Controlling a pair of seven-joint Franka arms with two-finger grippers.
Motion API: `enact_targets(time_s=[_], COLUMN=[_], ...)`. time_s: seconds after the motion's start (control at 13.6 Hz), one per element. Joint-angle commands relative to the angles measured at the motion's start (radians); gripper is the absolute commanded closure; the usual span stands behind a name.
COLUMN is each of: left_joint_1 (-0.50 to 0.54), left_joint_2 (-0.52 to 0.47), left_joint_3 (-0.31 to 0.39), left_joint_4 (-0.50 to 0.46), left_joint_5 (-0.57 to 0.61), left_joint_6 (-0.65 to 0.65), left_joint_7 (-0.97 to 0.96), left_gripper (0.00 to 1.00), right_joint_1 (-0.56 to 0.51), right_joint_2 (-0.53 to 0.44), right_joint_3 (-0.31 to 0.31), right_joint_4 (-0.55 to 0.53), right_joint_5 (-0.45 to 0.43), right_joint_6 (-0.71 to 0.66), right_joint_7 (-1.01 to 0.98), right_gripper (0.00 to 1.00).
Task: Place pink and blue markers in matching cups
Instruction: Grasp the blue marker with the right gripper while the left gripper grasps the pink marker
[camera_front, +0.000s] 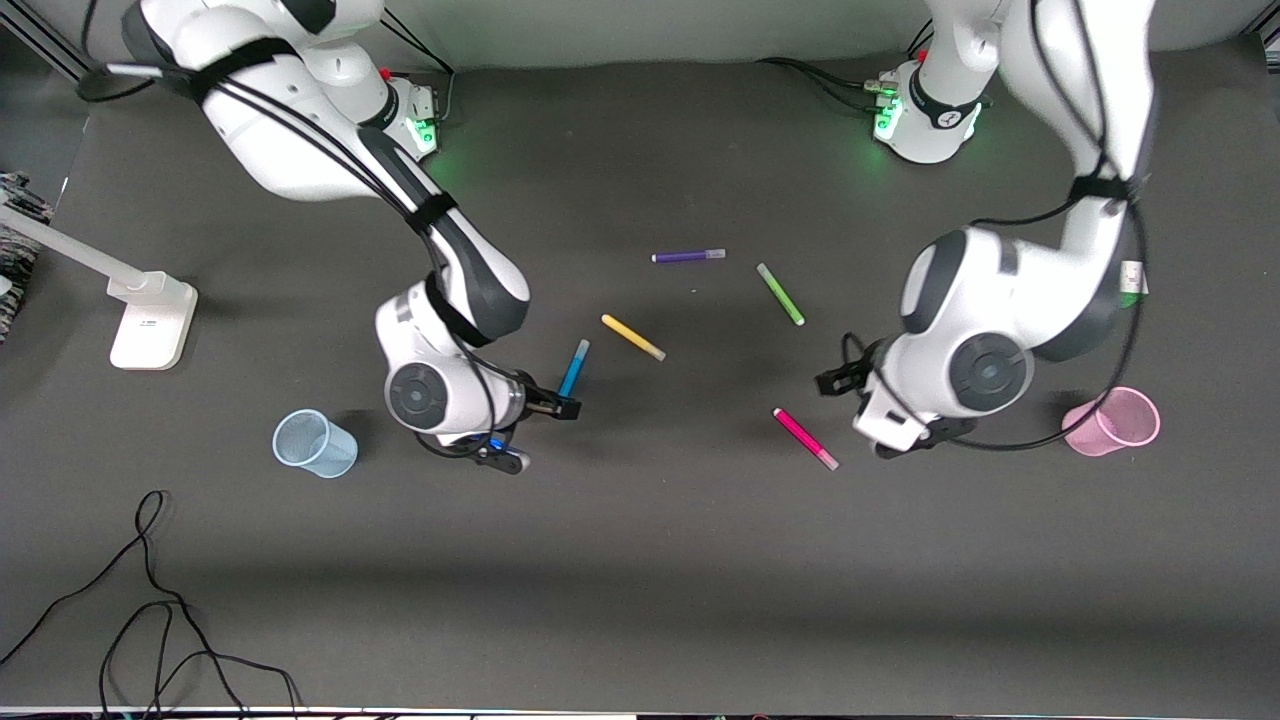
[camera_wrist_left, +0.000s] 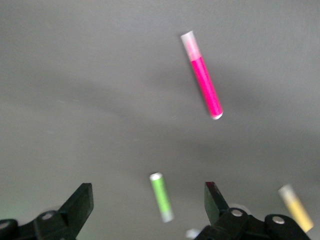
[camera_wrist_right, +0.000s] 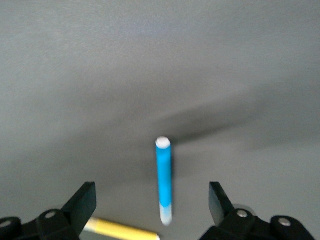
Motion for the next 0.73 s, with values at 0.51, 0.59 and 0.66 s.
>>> enact_targets(time_s=[0.51, 0.59, 0.66], left_joint_1=[-0.015, -0.015, -0.016], left_joint_2=[0.265, 0.270, 0.270], left_joint_3=[-0.032, -0.032, -0.033], left_joint_4=[0.115, 0.112, 0.111], left_joint_5=[-0.091, -0.091, -0.090], left_joint_6=[0.287, 0.290, 0.293], left_joint_7=[-0.352, -0.354, -0.352], left_gripper=[0.11, 0.13, 0.15], right_joint_1=[-0.008, -0.008, -0.008], right_joint_2=[0.082, 0.082, 0.082], right_joint_3=[0.009, 0.009, 0.009], right_joint_4=[-0.009, -0.008, -0.008], right_joint_5=[0.013, 0.013, 0.013], right_joint_6=[0.081, 0.081, 0.081], right_joint_7=[0.071, 0.071, 0.071], right_gripper=[0.42, 0.56, 0.71])
